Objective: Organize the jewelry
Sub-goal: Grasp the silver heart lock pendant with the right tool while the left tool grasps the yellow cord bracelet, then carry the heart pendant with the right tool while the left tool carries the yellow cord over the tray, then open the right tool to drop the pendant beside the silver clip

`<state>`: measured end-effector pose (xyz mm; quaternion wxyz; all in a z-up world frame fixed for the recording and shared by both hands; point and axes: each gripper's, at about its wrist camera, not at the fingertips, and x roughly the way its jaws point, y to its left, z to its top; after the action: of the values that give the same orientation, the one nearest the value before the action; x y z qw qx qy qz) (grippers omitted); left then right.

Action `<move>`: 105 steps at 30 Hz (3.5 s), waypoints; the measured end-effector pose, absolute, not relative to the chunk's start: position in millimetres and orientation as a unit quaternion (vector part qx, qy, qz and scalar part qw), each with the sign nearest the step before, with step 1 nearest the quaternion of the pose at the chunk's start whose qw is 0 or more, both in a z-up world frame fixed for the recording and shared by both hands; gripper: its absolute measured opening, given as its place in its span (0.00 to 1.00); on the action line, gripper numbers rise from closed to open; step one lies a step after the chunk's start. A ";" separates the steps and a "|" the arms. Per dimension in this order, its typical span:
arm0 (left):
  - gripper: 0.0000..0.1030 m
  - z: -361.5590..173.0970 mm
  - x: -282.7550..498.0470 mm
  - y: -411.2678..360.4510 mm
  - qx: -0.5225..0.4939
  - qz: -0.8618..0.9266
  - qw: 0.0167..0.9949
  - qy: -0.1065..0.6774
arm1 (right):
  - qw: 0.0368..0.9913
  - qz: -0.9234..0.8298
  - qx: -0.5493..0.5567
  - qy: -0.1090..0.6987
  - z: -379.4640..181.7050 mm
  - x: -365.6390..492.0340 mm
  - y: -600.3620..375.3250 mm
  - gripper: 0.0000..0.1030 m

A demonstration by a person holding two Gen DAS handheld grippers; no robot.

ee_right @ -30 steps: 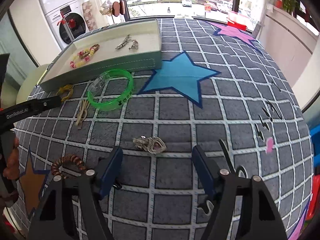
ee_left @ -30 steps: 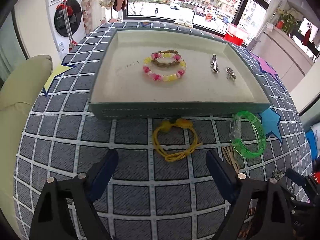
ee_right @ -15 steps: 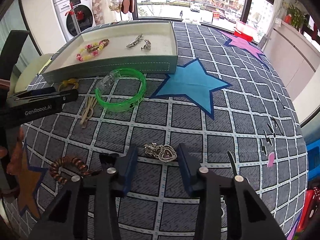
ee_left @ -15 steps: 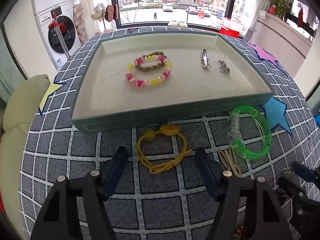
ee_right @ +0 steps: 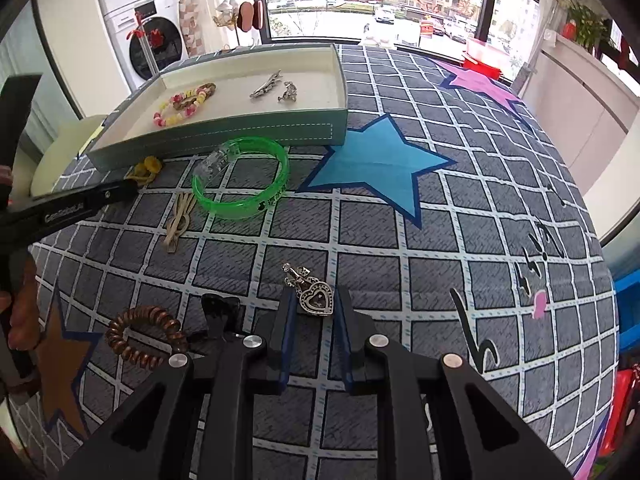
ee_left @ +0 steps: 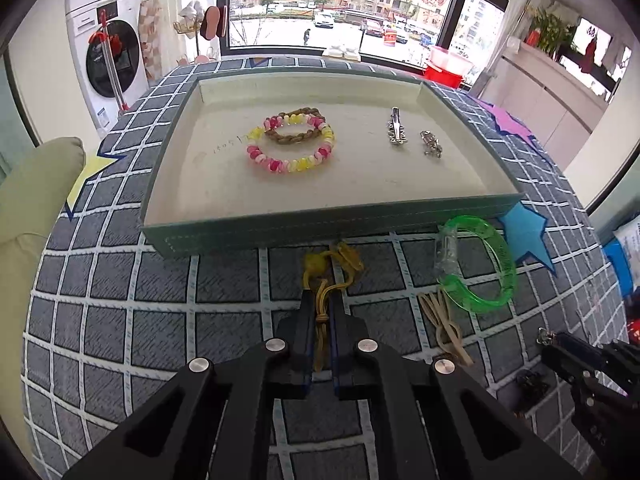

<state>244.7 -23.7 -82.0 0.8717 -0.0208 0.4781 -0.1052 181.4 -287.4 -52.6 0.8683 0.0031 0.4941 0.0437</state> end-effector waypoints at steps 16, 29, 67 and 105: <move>0.20 -49.2 215.9 -9.5 -0.045 -0.150 0.878 0.451 | 0.873 0.047 0.052 0.483 -34.2 167.2 -305.1 0.20; 0.20 -26.7 209.9 12.2 -0.066 -0.167 0.882 0.435 | 0.875 0.060 0.069 0.476 -21.1 171.0 -299.3 0.20; 0.20 -25.0 343.6 8.1 -0.039 -0.128 0.898 0.419 | 0.872 0.098 0.085 0.473 -2.2 349.3 -252.5 0.20; 0.20 -56.9 358.7 -18.9 0.031 -0.099 0.891 0.442 | 0.857 0.088 0.104 0.497 -39.2 376.7 -244.5 0.63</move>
<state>358.7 -18.9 -56.9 0.8909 0.0313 0.4421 -0.0992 376.7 -244.5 -39.2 0.8569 0.1044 0.4971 0.0879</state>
